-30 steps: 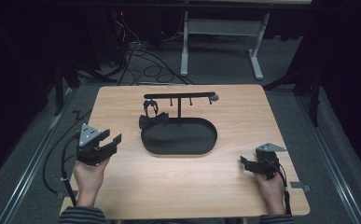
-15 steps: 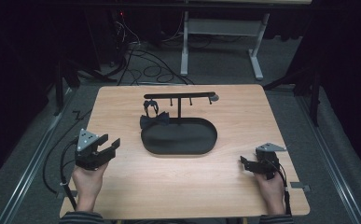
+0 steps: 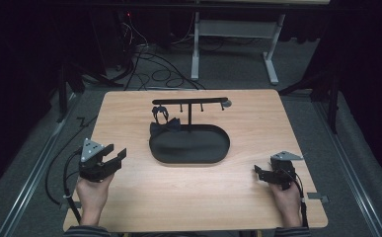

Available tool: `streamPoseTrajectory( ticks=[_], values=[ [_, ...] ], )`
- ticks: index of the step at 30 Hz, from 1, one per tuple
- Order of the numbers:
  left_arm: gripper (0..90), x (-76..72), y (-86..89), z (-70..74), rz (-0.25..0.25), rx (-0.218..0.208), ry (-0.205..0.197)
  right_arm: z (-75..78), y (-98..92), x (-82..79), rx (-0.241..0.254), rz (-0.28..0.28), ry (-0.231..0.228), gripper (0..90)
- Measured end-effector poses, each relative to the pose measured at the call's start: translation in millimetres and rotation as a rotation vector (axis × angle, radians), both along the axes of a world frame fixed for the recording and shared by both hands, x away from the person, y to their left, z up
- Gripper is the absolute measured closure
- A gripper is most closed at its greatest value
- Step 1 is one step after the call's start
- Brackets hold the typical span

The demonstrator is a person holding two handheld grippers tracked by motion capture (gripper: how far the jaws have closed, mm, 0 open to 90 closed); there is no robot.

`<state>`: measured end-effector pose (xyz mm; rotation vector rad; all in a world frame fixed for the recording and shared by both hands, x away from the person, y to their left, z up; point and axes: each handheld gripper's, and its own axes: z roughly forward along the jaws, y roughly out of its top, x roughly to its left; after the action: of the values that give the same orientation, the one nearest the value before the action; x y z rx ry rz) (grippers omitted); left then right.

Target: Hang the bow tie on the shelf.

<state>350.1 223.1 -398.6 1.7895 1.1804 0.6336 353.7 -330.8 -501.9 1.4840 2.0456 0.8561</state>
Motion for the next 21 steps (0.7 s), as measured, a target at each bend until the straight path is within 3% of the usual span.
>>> streamPoseTrajectory(
  ticks=[21],
  values=[
    [49.0, -2.2, 3.8, -11.8, 0.018, -0.008, 0.025, 0.0, 0.0, -0.1, 0.0, -0.001, 0.0, 26.6]
  ],
)
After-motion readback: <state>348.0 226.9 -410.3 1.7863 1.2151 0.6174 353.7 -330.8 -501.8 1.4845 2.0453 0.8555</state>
